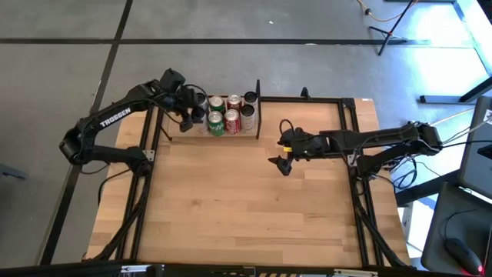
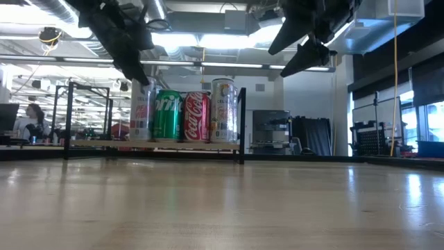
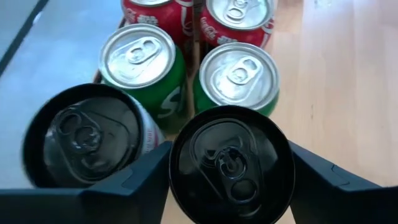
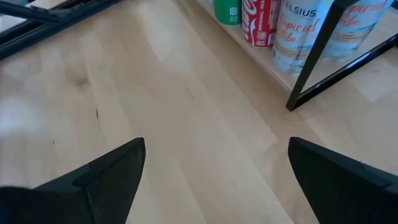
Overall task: Place canned beverage on shelf
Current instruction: Put the white pink soda can on the shelf aligned with the other white pink soda can, then return to Home Position
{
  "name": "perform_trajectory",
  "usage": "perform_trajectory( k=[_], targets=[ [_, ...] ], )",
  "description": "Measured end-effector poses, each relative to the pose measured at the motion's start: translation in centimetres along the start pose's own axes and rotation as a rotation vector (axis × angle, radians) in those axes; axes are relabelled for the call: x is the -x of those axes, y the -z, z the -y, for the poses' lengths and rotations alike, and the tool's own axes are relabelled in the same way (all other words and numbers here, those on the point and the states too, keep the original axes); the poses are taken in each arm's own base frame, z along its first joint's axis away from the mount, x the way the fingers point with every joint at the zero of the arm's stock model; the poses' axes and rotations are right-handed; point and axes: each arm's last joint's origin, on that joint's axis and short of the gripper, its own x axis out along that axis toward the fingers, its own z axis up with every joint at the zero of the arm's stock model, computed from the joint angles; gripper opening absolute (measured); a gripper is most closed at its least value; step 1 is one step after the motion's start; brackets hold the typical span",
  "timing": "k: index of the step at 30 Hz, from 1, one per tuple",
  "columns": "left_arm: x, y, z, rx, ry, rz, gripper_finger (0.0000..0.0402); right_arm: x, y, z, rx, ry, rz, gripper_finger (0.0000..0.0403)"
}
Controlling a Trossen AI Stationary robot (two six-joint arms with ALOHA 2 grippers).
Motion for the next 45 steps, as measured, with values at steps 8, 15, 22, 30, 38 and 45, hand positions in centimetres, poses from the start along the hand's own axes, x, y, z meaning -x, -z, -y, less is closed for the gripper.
perform_trajectory(
  k=[8,15,22,30,38,45],
  targets=[
    [0.1,0.0,-0.1,-0.01,-0.046,-0.021,0.03,0.0,0.0,0.0,-0.003,-0.005,0.001,0.0379],
    [1.7,-1.7,0.2,-0.037,-0.057,0.037,0.0305,0.0,0.0,-0.1,-0.003,-0.006,0.001,0.0379],
    [5.1,-4.1,0.9,-0.023,-0.1,0.183,0.0308,0.0,-0.4,-0.3,-0.015,-0.03,0.045,0.0379],
    [6.4,-5.4,2.1,0.135,-0.049,0.25,0.0307,0.2,-1.5,-0.8,-0.036,-0.087,0.152,0.0379],
    [5.7,-6.6,5.8,0.083,0.168,0.274,0.0217,1.6,-3.3,-1.4,-0.08,-0.128,0.237,0.0333],
    [5.9,-7.7,9.8,-0.053,0.297,0.333,0.0077,6.1,-3.3,-0.7,-0.012,-0.253,0.309,0.0126]
  ],
)
